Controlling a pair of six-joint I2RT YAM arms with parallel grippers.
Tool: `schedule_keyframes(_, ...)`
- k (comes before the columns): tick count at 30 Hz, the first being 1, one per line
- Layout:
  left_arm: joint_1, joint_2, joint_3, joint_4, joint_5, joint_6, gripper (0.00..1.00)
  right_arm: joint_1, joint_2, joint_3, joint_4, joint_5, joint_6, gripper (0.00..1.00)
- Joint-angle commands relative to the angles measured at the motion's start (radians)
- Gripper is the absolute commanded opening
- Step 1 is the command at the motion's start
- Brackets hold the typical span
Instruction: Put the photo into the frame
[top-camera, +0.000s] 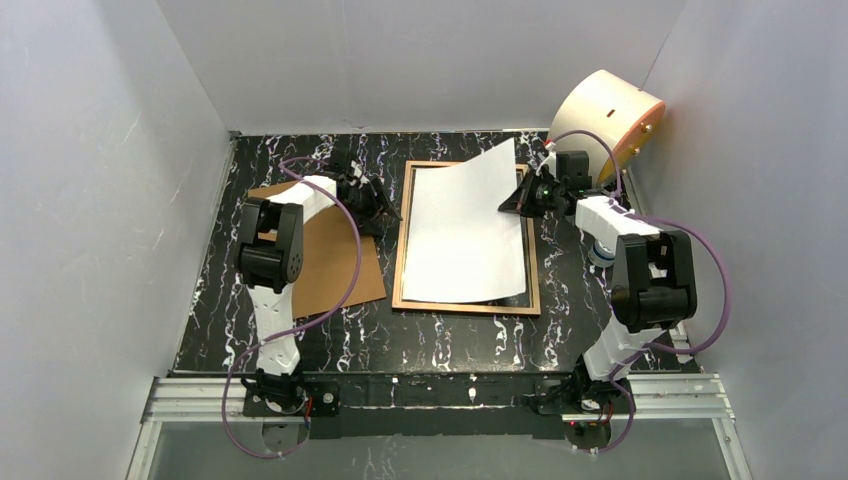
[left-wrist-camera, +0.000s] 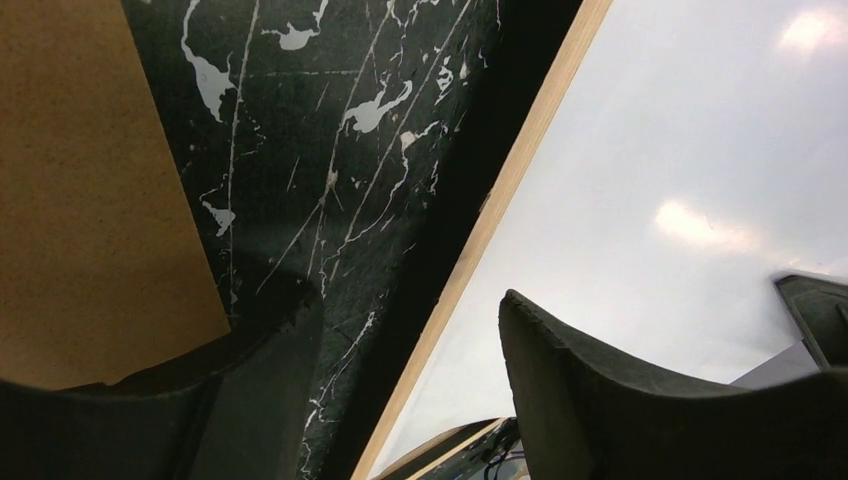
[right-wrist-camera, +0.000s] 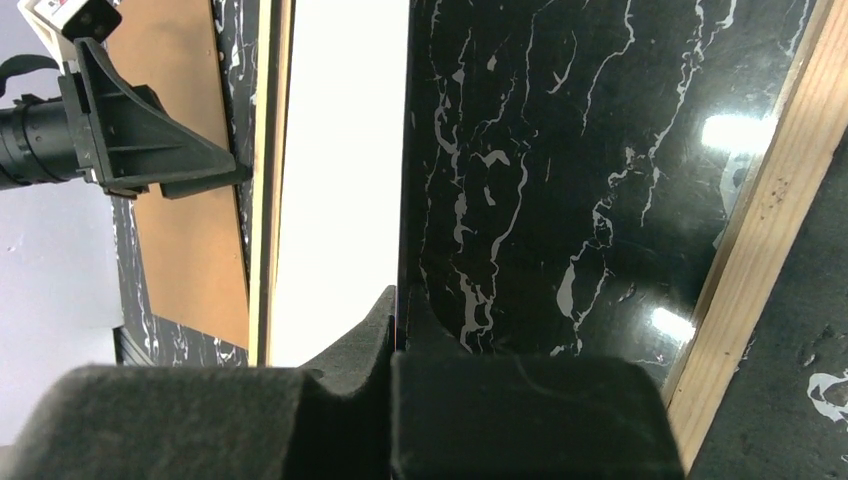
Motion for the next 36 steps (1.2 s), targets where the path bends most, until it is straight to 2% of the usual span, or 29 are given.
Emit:
schedule_keyframes(1, -0.006, 0.018, 0.027, -0.001, 0.020, 0.022, 0.61, -0.002, -0.005, -0.006, 0.025, -0.044, -0.014, 0.01)
schedule_keyframes(7, -0.006, 0.024, 0.025, 0.002, 0.023, 0.025, 0.58, -0.002, 0.039, 0.011, -0.002, -0.095, -0.046, 0.01)
schedule_keyframes(18, -0.014, 0.027, 0.012, 0.004, 0.017, 0.005, 0.56, -0.002, 0.082, 0.057, -0.028, -0.062, -0.062, 0.13)
schedule_keyframes(26, -0.014, 0.017, 0.005, 0.003, -0.006, -0.001, 0.56, -0.002, 0.069, 0.063, -0.056, 0.008, -0.062, 0.30)
schedule_keyframes(29, -0.013, 0.015, 0.009, 0.003, -0.008, -0.002, 0.56, -0.002, 0.064, 0.070, -0.070, 0.034, -0.065, 0.34)
schedule_keyframes(33, -0.015, 0.015, 0.013, 0.000, -0.010, -0.004, 0.56, -0.001, 0.049, 0.070, -0.074, 0.059, -0.066, 0.32)
schedule_keyframes(36, -0.013, 0.015, 0.013, -0.002, -0.011, -0.003, 0.57, -0.002, 0.039, 0.061, -0.061, 0.072, -0.065, 0.16)
